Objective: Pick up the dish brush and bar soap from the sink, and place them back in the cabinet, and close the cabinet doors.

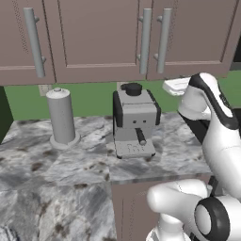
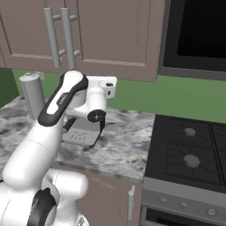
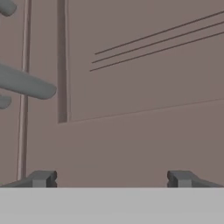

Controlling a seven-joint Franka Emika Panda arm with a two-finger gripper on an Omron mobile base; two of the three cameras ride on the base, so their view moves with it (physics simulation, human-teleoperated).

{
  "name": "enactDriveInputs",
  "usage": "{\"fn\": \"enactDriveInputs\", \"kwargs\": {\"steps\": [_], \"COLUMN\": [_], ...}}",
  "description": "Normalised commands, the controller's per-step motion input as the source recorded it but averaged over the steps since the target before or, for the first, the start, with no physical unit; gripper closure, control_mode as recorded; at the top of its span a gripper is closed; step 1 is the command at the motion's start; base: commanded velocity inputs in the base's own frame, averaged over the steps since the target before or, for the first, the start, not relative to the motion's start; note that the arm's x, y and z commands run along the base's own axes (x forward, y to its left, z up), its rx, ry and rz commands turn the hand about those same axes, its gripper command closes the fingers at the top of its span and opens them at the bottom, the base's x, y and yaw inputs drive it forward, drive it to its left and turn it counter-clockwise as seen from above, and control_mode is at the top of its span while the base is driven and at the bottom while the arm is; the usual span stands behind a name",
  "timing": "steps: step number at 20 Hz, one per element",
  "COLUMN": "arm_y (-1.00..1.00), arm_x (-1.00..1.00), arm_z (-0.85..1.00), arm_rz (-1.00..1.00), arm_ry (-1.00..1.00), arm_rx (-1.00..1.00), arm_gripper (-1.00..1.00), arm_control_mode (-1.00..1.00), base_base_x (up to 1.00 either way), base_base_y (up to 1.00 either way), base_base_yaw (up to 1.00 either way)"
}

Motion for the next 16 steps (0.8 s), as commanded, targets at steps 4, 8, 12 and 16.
{"fn": "enactDriveInputs", "kwargs": {"steps": [4,8,12,16], "arm_y": [0.0,0.0,0.0,0.0], "arm_x": [0.24,0.21,0.18,0.16], "arm_z": [0.03,0.06,0.02,0.0], "arm_rz": [-0.05,-0.02,-0.02,-0.01], "arm_ry": [0.0,0.0,0.0,0.0], "arm_rx": [0.0,0.0,0.0,0.0], "arm_gripper": [-1.0,-1.0,-1.0,-1.0], "arm_control_mode": [-1.0,-1.0,-1.0,-1.0], "base_base_x": [0.0,0.0,0.0,0.0], "base_base_y": [0.0,0.0,0.0,0.0], "base_base_yaw": [0.0,0.0,0.0,0.0]}}
